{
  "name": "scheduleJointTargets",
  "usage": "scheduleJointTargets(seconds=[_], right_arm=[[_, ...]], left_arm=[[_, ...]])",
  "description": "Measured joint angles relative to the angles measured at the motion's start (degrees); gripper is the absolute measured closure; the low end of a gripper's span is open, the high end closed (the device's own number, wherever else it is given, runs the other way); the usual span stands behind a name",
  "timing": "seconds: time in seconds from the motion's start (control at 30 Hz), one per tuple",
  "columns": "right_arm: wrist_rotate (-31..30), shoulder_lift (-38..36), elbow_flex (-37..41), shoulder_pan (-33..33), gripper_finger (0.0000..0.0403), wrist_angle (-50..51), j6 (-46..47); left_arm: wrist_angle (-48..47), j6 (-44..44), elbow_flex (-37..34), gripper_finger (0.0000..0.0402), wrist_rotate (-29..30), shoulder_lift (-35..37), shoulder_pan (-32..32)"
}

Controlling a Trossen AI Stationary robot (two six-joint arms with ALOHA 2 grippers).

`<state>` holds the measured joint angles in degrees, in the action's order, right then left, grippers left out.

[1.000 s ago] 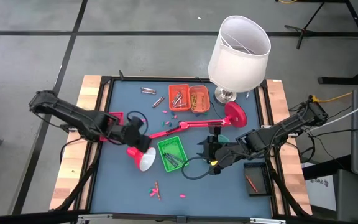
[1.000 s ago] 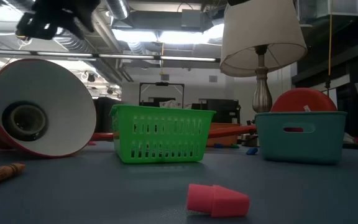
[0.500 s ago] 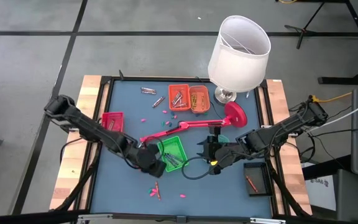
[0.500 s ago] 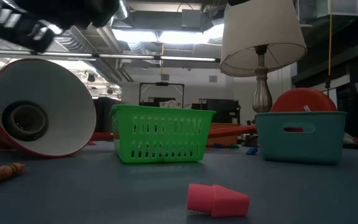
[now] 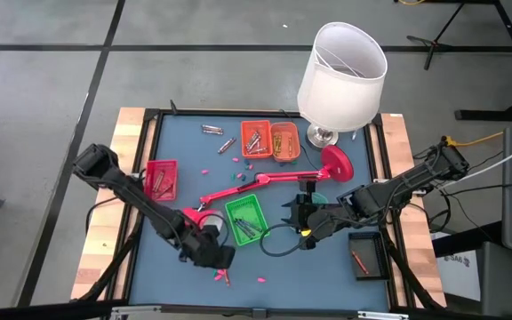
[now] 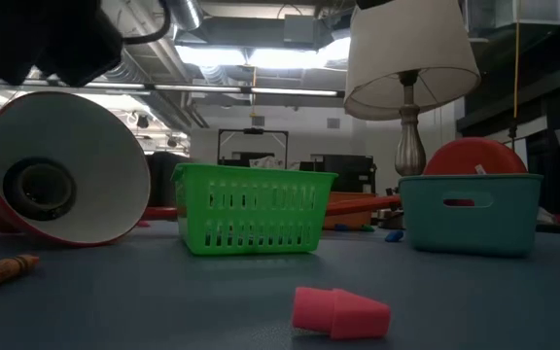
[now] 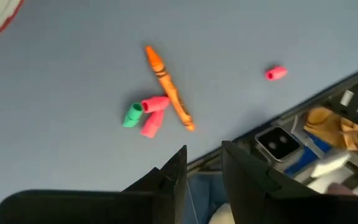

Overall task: Sort crayons
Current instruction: Put the orange crayon into the black bin

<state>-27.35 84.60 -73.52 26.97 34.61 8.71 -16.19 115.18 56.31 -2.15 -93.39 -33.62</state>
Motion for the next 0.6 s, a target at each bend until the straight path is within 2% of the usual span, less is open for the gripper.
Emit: scheduleJointTargets(seconds=[0.23, 0.5, 0.6], right_arm=[[0.0, 0.0, 0.0, 0.0, 0.0231, -0.2, 0.0], [0.0, 0.0, 0.0, 0.0, 0.0231, -0.2, 0.0], [0.0, 0.0, 0.0, 0.0, 0.0231, -0.2, 0.0]], left_arm=[[-0.5, 1.9, 0.0, 0.0318, 4.5, -2.2, -1.1], [-0.8, 1.9, 0.2, 0.0318, 5.1, -3.8, -1.1], [-0.7, 1.9, 0.2, 0.0318, 7.3, -4.0, -1.2]])
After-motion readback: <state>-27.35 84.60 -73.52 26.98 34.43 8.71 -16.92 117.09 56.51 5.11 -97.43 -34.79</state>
